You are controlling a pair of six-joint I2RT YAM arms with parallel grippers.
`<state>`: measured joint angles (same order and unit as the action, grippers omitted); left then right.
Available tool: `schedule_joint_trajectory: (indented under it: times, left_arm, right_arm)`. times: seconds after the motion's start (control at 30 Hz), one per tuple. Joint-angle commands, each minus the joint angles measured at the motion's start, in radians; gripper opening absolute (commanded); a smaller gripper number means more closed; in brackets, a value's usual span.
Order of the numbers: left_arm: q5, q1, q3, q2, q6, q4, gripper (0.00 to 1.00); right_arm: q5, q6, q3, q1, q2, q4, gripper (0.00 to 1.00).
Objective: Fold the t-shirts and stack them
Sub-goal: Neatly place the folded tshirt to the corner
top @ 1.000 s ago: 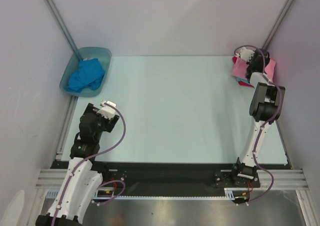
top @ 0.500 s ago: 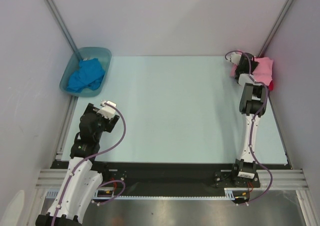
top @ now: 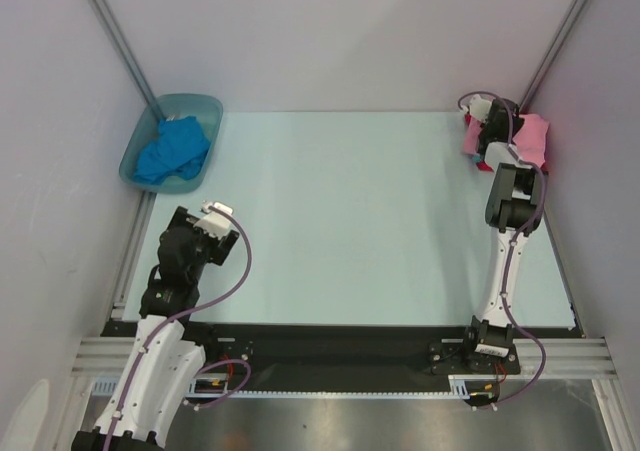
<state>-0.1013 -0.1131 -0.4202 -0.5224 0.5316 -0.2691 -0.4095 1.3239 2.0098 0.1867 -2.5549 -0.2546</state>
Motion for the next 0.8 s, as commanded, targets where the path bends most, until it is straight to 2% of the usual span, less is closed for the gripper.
schedule_joint_trajectory:
  times: [0.0,0.23,0.6,0.77]
  left_arm:
    - [0.021,0.000,-0.005,0.015,-0.001,0.010,1.00]
    - [0.022,0.000,0.000,0.022,0.004,0.008,1.00]
    - [0.023,0.000,-0.005,0.019,0.004,0.008,1.00]
    - [0.020,0.000,-0.008,0.019,0.004,0.008,1.00]
  right_arm:
    - [0.029,-0.029,-0.008,0.033,0.113,-0.011,0.00]
    - [0.023,-0.026,-0.023,0.080,0.071,0.000,0.00]
    - [0.023,-0.002,-0.238,0.089,0.078,-0.104,0.00]
    - [0.003,-0.032,-0.214,0.088,0.110,-0.162,0.00]
